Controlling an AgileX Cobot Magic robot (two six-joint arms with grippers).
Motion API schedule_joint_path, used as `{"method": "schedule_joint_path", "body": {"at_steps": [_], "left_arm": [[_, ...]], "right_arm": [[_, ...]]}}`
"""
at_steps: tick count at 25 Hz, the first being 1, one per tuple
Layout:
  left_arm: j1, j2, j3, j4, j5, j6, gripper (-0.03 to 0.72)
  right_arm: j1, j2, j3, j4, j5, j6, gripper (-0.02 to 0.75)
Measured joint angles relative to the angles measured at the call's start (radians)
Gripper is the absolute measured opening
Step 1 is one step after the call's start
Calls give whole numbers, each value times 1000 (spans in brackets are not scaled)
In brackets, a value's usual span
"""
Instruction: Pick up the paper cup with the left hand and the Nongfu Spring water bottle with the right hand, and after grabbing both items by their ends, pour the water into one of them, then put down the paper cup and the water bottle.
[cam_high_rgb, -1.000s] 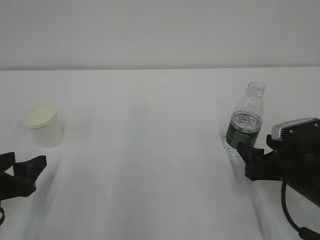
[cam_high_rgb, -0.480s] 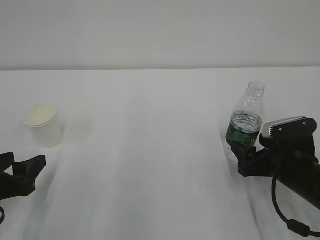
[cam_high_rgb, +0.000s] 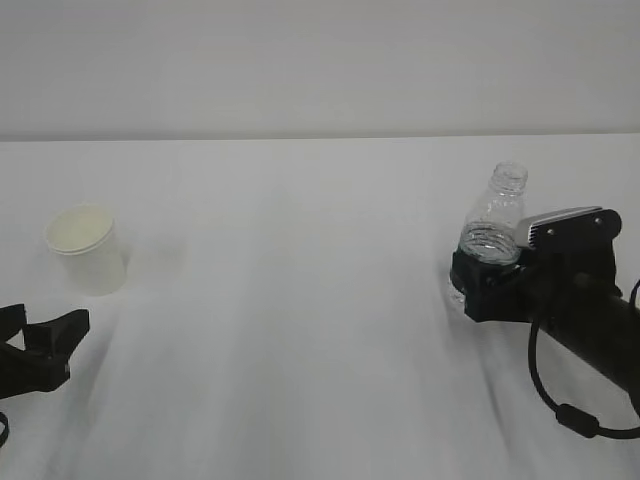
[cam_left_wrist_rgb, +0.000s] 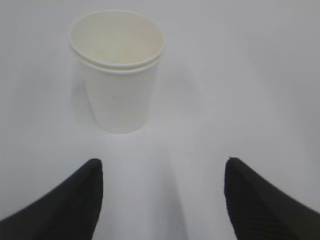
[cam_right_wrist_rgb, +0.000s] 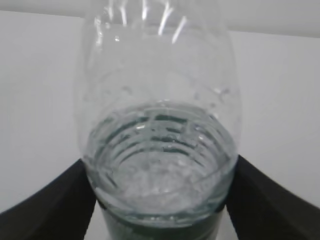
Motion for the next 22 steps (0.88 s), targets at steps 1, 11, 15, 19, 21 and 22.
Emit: {"method": "schedule_joint_path", "body": {"at_steps": [1, 11, 15, 19, 21, 22], "left_arm": [[0, 0, 0, 0, 0, 0, 547], [0, 0, 0, -9, 0, 0, 547], [0, 0, 0, -11, 0, 0, 547], [0, 0, 0, -15, 0, 0, 547], [0, 0, 0, -15, 0, 0, 547], [0, 0, 0, -19, 0, 0, 547]], "right_arm": [[0, 0, -7, 0, 9, 0, 588], [0, 57, -35, -11, 18, 2, 588], [0, 81, -42, -19, 9, 2, 588], [0, 81, -62, -22, 3, 2, 588], [0, 83, -72, -24, 2, 2, 588], [0, 84, -78, -24, 2, 2, 588]]}}
